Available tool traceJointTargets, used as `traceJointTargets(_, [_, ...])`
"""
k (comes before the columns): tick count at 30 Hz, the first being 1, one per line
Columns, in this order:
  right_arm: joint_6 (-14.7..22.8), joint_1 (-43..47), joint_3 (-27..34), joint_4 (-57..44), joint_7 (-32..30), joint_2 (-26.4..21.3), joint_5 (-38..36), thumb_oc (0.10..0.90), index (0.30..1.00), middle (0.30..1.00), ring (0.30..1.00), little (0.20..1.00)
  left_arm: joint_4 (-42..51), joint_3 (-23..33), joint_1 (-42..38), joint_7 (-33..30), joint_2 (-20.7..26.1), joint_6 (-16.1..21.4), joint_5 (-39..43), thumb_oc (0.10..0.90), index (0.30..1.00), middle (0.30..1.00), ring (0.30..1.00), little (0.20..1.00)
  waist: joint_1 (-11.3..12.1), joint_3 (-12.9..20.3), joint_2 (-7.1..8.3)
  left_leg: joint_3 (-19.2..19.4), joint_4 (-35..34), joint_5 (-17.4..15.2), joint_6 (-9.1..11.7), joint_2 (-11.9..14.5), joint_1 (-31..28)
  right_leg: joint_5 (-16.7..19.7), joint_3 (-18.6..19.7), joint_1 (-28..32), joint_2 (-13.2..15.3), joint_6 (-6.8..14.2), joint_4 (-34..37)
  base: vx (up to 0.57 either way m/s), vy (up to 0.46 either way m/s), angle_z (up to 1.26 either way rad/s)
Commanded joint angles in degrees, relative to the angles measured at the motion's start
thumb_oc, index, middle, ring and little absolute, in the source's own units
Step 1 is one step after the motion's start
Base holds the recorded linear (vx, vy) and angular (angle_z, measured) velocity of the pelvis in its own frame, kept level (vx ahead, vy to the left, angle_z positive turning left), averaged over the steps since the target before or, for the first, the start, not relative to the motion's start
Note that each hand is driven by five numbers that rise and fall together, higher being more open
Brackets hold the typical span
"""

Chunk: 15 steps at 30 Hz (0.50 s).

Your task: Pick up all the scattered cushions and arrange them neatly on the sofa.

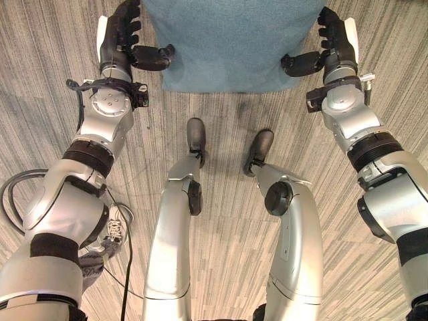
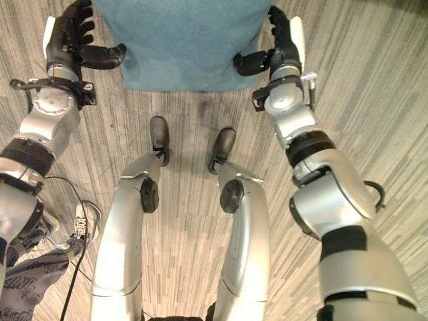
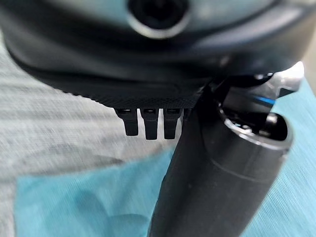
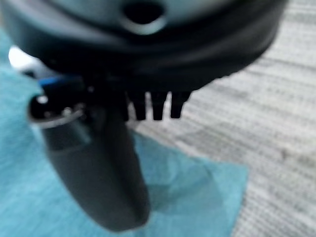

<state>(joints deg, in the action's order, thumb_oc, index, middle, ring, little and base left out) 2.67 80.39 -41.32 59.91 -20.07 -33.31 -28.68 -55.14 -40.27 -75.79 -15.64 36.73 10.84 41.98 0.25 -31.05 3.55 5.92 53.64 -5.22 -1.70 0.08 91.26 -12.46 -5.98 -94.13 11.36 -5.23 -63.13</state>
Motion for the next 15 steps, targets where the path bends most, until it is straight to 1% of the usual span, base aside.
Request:
traceJointTargets(1, [6.7, 3.84, -1.96, -4.76, 0.66, 4.51, -2.88, 0.8, 0.9, 0.9, 0.9, 0.9, 0.62, -1.4, -2.98, 1.31, -1.98, 1.43, -8.77, 0.8, 0.9, 0.9, 0.9, 0.9, -0.99, 1.26, -0.73, -4.45, -3.18, -0.44, 3.51, -0.14, -1.3, -4.44, 4.87, 4.23, -2.06, 6.45, -0.22, 0.01, 0.03, 0.01])
traceJointTargets(2, [6.72, 3.82, -1.92, -4.75, 0.65, 4.52, -2.87, 0.8, 0.9, 0.9, 0.9, 0.9, 0.57, -1.44, -3.02, 1.28, -2.01, 1.44, -8.82, 0.8, 0.9, 0.9, 0.9, 0.9, -0.96, 1.26, -0.68, -4.43, -3.16, -0.45, 3.51, -0.13, -1.3, -4.45, 4.89, 4.22, -2.08, 6.45, -0.22, 0.0, 0.0, 0.0])
traceJointTargets(3, [7.27, 3.98, -1.81, -5.1, 0.58, 5.77, -3.44, 0.8, 0.9, 0.9, 0.9, 0.9, -0.19, -1.74, -3.21, 1.08, -3.25, 1.19, -9.65, 0.8, 0.9, 0.9, 0.9, 0.9, -1.13, 1.26, -0.58, -4.47, -2.99, -0.5, 3.48, -0.03, -1.3, -4.31, 5.02, 4.22, -2.2, 6.49, -0.28, 0.0, 0.0, 0.0])
traceJointTargets(4, [8.02, 4.09, -1.37, -5.73, 0.08, 7.53, -4.2, 0.8, 0.9, 0.9, 0.9, 0.9, -0.87, -1.7, -3.46, 0.12, -5.86, 0.98, -9.97, 0.8, 0.9, 0.9, 0.9, 0.9, -1.43, 1.26, -0.25, -4.52, -3.13, -0.55, 3.46, 0.08, -1.3, -4.19, 5.18, 4.22, -2.21, 6.46, -0.05, 0.0, 0.0, 0.0])
traceJointTargets(5, [8.28, 4.08, -1.22, -6.59, -0.2, 8.48, -4.23, 0.8, 0.9, 0.9, 0.9, 0.9, -0.28, -1.66, -3.15, -0.42, -7.16, 1.03, -10.41, 0.8, 0.9, 0.9, 0.9, 0.9, -1.56, 1.26, -0.05, -4.46, -3.14, -0.59, 3.42, 0.16, -1.3, -4.19, 5.21, 4.22, -2.27, 6.45, 0.02, 0.0, 0.0, 0.0])
traceJointTargets(6, [8.25, 4.03, -1.22, -6.65, -0.25, 8.48, -4.2, 0.8, 0.9, 0.9, 0.9, 0.9, -0.21, -1.64, -3.09, -0.49, -7.17, 1.0, -10.46, 0.8, 0.9, 0.9, 0.9, 0.9, -1.55, 1.26, -0.04, -4.45, -3.11, -0.6, 3.42, 0.17, -1.3, -4.19, 5.23, 4.22, -2.28, 6.44, 0.0, 0.0, 0.0, 0.0])
traceJointTargets(7, [8.82, 4.07, -0.87, -7.72, -0.83, 10.04, -4.49, 0.8, 0.9, 0.9, 0.9, 0.9, 0.36, -1.52, -2.58, -1.25, -9.45, 0.89, -10.37, 0.8, 0.9, 0.9, 0.9, 0.9, -1.66, 1.26, 0.16, -4.5, -2.97, -0.64, 3.29, 0.16, -1.3, -4.19, 5.22, 4.21, -2.44, 6.39, -0.15, 0.0, 0.0, 0.0])
traceJointTargets(8, [9.19, 3.96, -0.65, -8.3, -0.91, 10.9, -4.59, 0.8, 0.9, 0.9, 0.9, 0.9, 0.65, -1.44, -1.89, -1.35, -10.72, 1.03, -10.2, 0.8, 0.9, 0.9, 0.9, 0.9, -1.75, 1.26, 0.23, -4.46, -2.91, -0.69, 3.24, 0.18, -1.3, -4.1, 5.26, 4.21, -2.56, 6.44, -0.16, 0.0, 0.0, 0.0])
traceJointTargets(9, [9.18, 3.92, -0.65, -8.33, -0.94, 10.89, -4.57, 0.8, 0.9, 0.9, 0.9, 0.9, 0.68, -1.43, -1.85, -1.38, -10.74, 1.03, -10.22, 0.8, 0.9, 0.9, 0.9, 0.9, -1.73, 1.26, 0.23, -4.45, -2.87, -0.7, 3.23, 0.2, -1.3, -4.09, 5.27, 4.21, -2.58, 6.44, -0.17, 0.0, 0.0, 0.0])
traceJointTargets(10, [9.74, 3.75, 0.1, -8.89, -1.38, 12.26, -5.04, 0.714, 0.771, 0.771, 0.771, 0.771, 1.15, -1.06, -1.0, -1.65, -12.72, 1.11, -9.3, 0.8, 0.9, 0.9, 0.9, 0.9, -1.85, 1.26, 0.15, -4.62, -2.62, -0.77, 3.11, 0.16, -1.3, -4.11, 5.27, 4.2, -2.65, 6.42, -0.21, 0.0, 0.0, 0.0])
traceJointTargets(11, [10.18, 3.74, 0.55, -9.08, -1.61, 13.05, -5.55, 0.456, 0.385, 0.385, 0.385, 0.385, 1.23, -0.67, -0.43, -1.74, -13.59, 1.2, -8.42, 0.8, 0.9, 0.9, 0.9, 0.9, -1.83, 1.26, 0.08, -4.71, -2.43, -0.81, 3.1, 0.18, -1.3, -4.08, 5.27, 4.19, -2.72, 6.38, -0.25, 0.0, 0.0, 0.0])
traceJointTargets(12, [10.19, 3.73, 0.53, -9.08, -1.62, 13.06, -5.56, 0.4, 0.3, 0.3, 0.3, 0.3, 1.24, -0.67, -0.4, -1.75, -13.59, 1.2, -8.4, 0.725, 0.787, 0.787, 0.787, 0.787, -1.82, 1.26, 0.07, -4.71, -2.4, -0.83, 3.11, 0.2, -1.3, -4.08, 5.27, 4.19, -2.73, 6.38, -0.28, 0.0, 0.0, 0.0])
traceJointTargets(13, [10.67, 3.6, 1.12, -9.27, -1.84, 13.82, -6.09, 0.4, 0.3, 0.3, 0.3, 0.3, 1.46, -0.06, 0.1, -2.12, -14.63, 1.44, -7.24, 0.475, 0.413, 0.413, 0.413, 0.413, -1.8, 1.26, -0.07, -4.75, -2.26, -0.9, 3.03, 0.12, -1.3, -4.04, 5.32, 4.19, -2.83, 6.39, -0.38, 0.0, 0.0, 0.0])
traceJointTargets(14, [11.21, 3.21, 2.21, -9.9, -2.41, 14.74, -6.58, 0.4, 0.3, 0.3, 0.3, 0.3, 2.54, 1.05, 0.94, -2.79, -16.06, 2.16, -5.33, 0.4, 0.3, 0.3, 0.3, 0.3, -1.8, 1.26, -0.21, -4.82, -1.91, -1.02, 2.94, -0.02, -1.3, -3.95, 5.43, 4.19, -2.88, 6.3, -0.78, 0.0, -0.003, -0.04])
traceJointTargets(15, [11.36, 2.87, 2.53, -10.41, -2.54, 15.21, -6.48, 0.4, 0.3, 0.3, 0.3, 0.3, 3.41, 1.49, 1.39, -3.05, -16.81, 2.45, -4.14, 0.4, 0.3, 0.3, 0.3, 0.3, -1.75, 1.26, -0.38, -4.93, -1.87, -1.01, 2.95, -0.02, -1.3, -4.0, 5.46, 4.18, -2.93, 6.29, -0.85, 0.0, 0.0, 0.0])
